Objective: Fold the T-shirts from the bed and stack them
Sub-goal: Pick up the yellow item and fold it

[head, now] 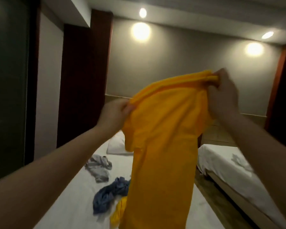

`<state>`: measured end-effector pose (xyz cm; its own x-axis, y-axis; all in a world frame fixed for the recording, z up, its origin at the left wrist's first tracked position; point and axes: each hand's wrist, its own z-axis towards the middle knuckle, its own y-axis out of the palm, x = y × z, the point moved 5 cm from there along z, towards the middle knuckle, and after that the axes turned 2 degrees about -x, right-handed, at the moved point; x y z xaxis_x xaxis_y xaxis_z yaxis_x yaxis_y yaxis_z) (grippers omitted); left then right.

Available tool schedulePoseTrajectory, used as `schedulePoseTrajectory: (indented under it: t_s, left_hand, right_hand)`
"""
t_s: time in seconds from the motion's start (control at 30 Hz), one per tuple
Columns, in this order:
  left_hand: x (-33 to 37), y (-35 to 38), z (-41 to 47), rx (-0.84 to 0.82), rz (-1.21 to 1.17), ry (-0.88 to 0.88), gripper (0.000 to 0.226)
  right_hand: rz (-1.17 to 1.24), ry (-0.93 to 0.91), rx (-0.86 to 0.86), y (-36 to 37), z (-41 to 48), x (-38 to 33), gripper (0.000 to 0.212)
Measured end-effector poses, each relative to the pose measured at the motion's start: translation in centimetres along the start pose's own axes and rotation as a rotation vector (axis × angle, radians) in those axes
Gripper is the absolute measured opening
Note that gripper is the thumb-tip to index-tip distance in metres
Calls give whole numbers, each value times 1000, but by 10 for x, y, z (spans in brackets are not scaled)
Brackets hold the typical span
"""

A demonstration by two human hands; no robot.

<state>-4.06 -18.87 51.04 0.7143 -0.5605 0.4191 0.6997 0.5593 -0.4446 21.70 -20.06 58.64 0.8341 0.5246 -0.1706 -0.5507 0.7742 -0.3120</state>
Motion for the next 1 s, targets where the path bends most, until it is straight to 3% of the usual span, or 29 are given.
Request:
schedulePoseTrajectory:
  t_s: [0.07,0.1,0.13,0.23,0.33,0.43,0.53,0.6,0.63,0.73,0.83,0.93,1.0]
  left_hand:
    - [-5,25,1,-275,358,44,26]
    - [-7,24,4,-273,440,89,28]
    - [-7,16,10,-234,408,96,29]
    - [-7,-9,22,-194,232,72,25]
    - [-14,-13,12,-302,230,63,14]
    - [-20,-23,3,-290,183,63,16]
    - [-27,-16,-11,-469,358,86,14]
    - [-30,-20,-10,-424,303,44,13]
    - [-27,-23,-9,-412,273,27,13]
    - [-26,-21,-10,-500,299,-47,12]
    - [-26,-16,-16,-632,408,-50,17]
    - [-23,-21,-18,-719,522,-49,20]
    - [-20,-33,-7,-630,487,-50,20]
  right_hand:
    - [-246,-183,-441,42,-22,-2,23]
    - [-331,-231,-567,53,-31,5,30]
    - [-401,-275,-555,52,-27,8,34]
    - [-320,-187,-250,25,-6,6,31]
    - [-396,-298,-374,21,-6,-1,31]
    - [-380,-254,-141,1,-16,3,27]
    - [-432,-589,-470,38,-55,0,26]
    - [-344,-406,-423,32,-46,2,22]
    - [-307,-316,-313,24,-37,3,20]
    - [-298,-344,-356,24,-31,-11,18]
    - [-213,-234,-327,17,-26,-11,24]
    - [-259,-298,-512,27,-28,-10,22]
    - [-215,-298,-359,13,-19,-16,27]
